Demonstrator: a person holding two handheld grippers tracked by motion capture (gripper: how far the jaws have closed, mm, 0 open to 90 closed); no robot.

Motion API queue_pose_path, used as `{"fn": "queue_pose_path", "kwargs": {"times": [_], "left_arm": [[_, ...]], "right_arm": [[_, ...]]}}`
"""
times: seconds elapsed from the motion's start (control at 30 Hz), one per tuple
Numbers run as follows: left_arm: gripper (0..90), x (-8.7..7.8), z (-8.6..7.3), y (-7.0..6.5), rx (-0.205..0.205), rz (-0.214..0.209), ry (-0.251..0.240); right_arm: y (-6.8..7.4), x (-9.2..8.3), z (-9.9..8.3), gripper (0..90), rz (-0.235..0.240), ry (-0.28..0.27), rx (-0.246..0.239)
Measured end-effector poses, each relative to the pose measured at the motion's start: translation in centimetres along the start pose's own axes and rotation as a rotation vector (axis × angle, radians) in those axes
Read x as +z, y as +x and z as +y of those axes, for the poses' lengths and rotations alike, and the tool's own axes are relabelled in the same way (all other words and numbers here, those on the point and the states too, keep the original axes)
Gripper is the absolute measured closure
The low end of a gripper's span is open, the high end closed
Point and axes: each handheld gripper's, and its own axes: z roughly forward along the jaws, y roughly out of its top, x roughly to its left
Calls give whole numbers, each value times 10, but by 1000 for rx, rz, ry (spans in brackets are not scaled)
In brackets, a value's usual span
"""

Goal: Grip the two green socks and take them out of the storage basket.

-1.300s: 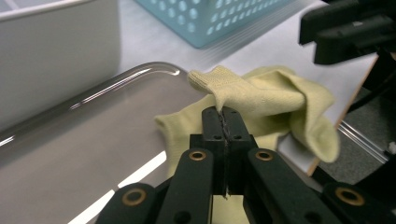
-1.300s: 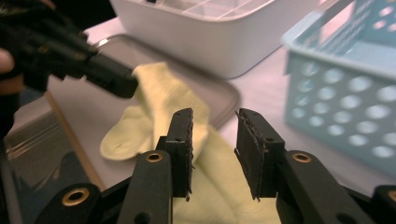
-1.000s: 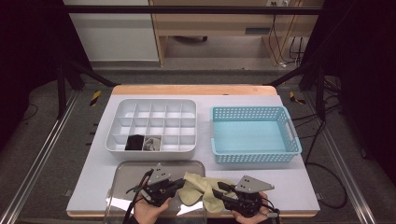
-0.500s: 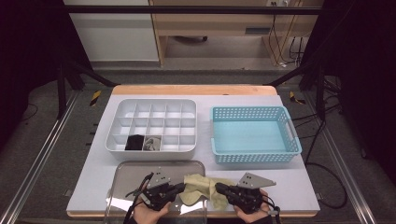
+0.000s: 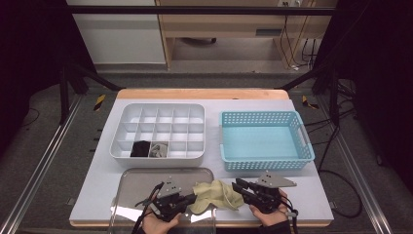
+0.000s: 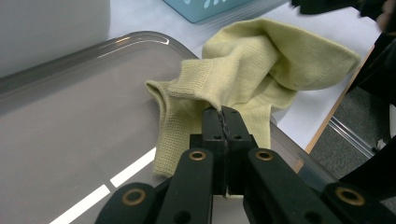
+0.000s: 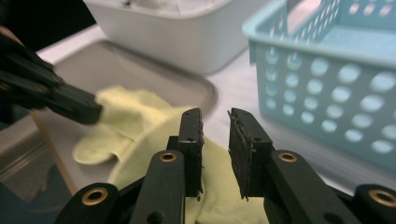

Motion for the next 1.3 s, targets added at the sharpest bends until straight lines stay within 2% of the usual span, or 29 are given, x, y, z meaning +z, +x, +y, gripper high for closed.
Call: {"fn": "queue_pose_path", "kwargs": {"times": [0.17, 0.27, 0.33, 0.47, 0.53, 0.6, 0.73, 0.83, 0.97, 1.1, 1.17, 1.3], "left_arm": [[895, -1, 0, 0, 0, 5, -4], [895, -1, 0, 0, -2, 8, -8], [895, -1, -1, -1, -1, 8, -11], [895, -3, 0, -1, -7, 0, -19], [896, -5, 0, -1, -7, -5, -23], [896, -6, 1, -1, -6, -3, -25], [895, -2, 1, 0, -6, 3, -7], [895, 3, 1, 2, -13, 11, 0], [894, 5, 2, 4, -18, 23, -1], [877, 4, 3, 6, -24, 20, -20], [811, 4, 4, 7, -29, 6, -46], [744, 6, 6, 10, -41, 1, -63]], "right_arm": [[20, -3, 6, 641, 43, -15, -29], [31, 6, 3, 618, 58, 17, -48], [33, 11, -1, 643, 43, 50, -58], [28, 13, -10, 866, 62, 90, -39], [26, 8, -8, 888, 55, 74, -24], [21, 2, -6, 888, 38, 58, -9], [1, 4, -7, 857, -48, 75, 49], [-14, 13, -14, 808, -123, 95, 33], [-22, 22, -19, 771, -176, 124, -13], [-24, 12, -15, 738, -174, 79, -13], [-23, 3, -13, 724, -163, 63, -8], [-23, -6, -15, 709, -153, 75, 11]]}}
